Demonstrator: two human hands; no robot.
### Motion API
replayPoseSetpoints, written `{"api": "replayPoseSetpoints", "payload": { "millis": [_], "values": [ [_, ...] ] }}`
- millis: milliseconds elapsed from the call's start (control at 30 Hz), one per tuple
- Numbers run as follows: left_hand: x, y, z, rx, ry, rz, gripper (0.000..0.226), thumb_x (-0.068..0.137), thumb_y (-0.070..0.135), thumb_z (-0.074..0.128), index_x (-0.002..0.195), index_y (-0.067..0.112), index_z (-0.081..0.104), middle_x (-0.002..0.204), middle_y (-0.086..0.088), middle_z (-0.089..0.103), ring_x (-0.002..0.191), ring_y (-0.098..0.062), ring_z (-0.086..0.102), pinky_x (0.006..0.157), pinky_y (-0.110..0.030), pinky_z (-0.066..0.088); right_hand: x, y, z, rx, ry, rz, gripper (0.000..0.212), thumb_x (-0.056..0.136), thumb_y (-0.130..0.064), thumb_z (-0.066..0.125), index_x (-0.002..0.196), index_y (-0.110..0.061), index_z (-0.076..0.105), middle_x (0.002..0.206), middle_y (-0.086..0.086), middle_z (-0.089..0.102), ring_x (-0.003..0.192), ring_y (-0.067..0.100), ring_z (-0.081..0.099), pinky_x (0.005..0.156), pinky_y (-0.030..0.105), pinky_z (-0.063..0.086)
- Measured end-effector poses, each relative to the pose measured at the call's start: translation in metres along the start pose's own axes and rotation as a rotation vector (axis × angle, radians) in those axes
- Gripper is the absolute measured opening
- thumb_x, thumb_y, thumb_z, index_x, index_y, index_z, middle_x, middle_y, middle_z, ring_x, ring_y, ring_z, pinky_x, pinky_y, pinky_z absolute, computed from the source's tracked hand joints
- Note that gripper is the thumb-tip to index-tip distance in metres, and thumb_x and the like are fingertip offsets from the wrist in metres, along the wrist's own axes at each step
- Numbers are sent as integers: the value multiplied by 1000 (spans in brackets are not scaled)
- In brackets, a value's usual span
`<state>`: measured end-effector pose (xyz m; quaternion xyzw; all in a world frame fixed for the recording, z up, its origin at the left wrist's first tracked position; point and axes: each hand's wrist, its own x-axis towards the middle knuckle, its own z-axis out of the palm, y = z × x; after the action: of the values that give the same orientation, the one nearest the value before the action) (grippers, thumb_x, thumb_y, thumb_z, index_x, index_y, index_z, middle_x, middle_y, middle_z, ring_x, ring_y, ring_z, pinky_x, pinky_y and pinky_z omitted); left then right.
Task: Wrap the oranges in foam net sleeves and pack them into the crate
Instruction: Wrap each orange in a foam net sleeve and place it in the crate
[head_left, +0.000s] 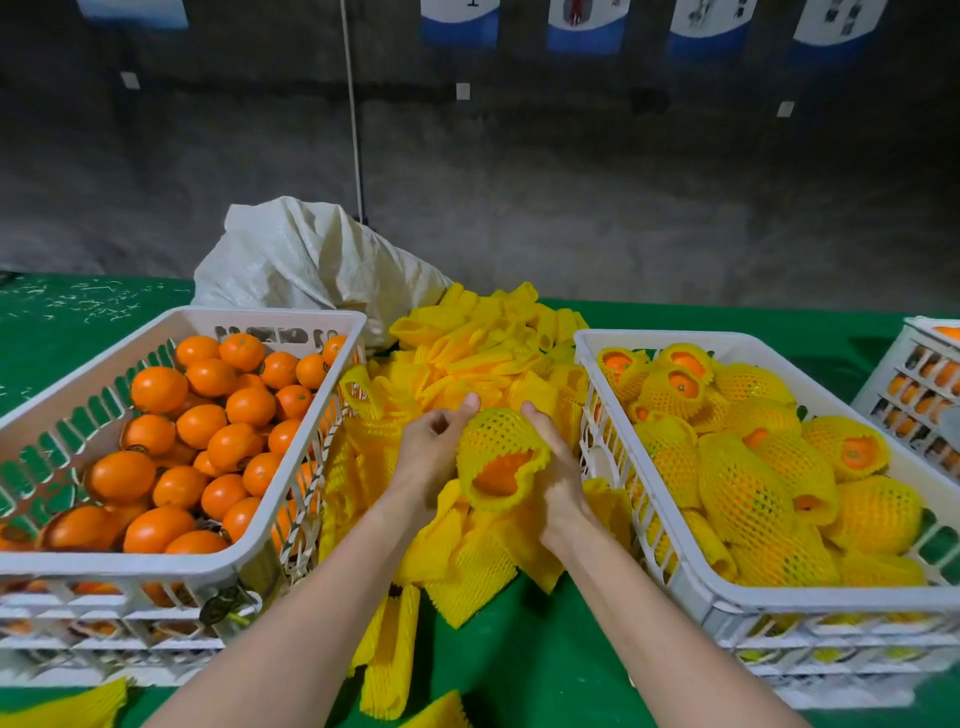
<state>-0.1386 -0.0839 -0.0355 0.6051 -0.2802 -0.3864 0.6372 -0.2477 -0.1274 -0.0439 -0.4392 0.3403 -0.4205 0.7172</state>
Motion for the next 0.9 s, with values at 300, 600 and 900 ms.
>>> {"api": "replayPoseSetpoints", "payload": {
  "millis": [300, 600, 900],
  "values": [
    [-9, 0, 2, -118, -460, -388, 48, 68, 56, 61, 89, 17, 76, 89, -9, 74, 74, -22, 72, 59, -31, 57, -5, 1, -25, -676, 29, -519, 30, 99, -15, 40, 70, -21, 37, 61, -5, 32, 50, 1, 32, 50, 23, 25],
    [-11, -4, 12, -66, -387, -303, 41, 76, 47, 63, 99, 15, 75, 92, -9, 74, 80, -24, 71, 67, -32, 56, -5, -10, -39, -779, -70, -673, 11, 98, -20, 47, 89, -14, 47, 77, -4, 49, 69, 6, 47, 62, 25, 37],
    [-21, -6, 42, -226, -325, -44, 56, 74, 63, 47, 110, 24, 65, 109, 2, 72, 100, -12, 68, 77, -28, 55, -24, -2, -41, -503, -158, -500, 48, 76, -31, 65, 117, -36, 42, 117, -28, 44, 106, -20, 42, 82, 2, 37]
  ]
}}
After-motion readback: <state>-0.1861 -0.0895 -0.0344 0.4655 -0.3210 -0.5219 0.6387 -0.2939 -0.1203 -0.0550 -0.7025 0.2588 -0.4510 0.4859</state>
